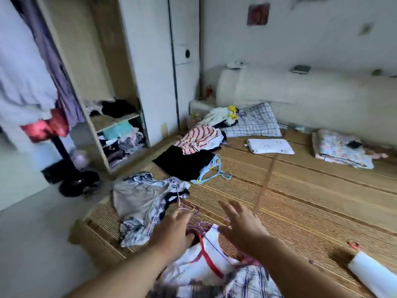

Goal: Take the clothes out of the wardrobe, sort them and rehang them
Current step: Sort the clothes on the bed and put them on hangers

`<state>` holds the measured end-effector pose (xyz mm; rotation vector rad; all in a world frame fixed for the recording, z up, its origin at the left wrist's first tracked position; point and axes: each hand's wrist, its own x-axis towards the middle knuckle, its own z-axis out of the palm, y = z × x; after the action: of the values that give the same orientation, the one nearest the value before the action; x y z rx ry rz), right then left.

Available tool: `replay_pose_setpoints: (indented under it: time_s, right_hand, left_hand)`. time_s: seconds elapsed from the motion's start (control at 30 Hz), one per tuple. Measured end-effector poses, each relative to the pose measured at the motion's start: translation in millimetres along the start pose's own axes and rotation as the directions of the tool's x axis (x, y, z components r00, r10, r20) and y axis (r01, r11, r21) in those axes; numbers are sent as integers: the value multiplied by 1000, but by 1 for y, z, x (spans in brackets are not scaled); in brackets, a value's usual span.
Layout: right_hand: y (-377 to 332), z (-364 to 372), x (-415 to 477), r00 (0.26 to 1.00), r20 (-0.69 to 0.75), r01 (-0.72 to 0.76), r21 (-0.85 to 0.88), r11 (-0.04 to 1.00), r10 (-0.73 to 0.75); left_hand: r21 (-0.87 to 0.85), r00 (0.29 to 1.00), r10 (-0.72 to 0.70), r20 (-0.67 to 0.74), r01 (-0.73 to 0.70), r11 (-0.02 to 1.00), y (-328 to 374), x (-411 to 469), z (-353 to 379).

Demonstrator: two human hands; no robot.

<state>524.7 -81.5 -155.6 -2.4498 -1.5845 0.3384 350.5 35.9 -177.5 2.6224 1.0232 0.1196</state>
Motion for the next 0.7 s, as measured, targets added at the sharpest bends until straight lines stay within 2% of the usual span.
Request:
replay_pose_setpoints:
  time_s: [0.2,0.37,0.53,0.7]
  right_hand:
    - [-164,25,33,997,2,82,-6,997,-82]
    - [-275,55,59,990,-2,139,17,990,-139]
    - [-331,79,86,991,38,123,67,990,-126]
    - [-355,101,131,993,89,71,81,994,-78]
  left_hand:
    - [-30,995,19,-99,-22,999,-139,-47,-84]
    - [9,995,51,-90,-50,999,-239,-76,-140]
    - [28,992,53,-114,-50,998,-299,-79,-172]
    - [44,993,28,-113,-23,999,-340,-56,-169]
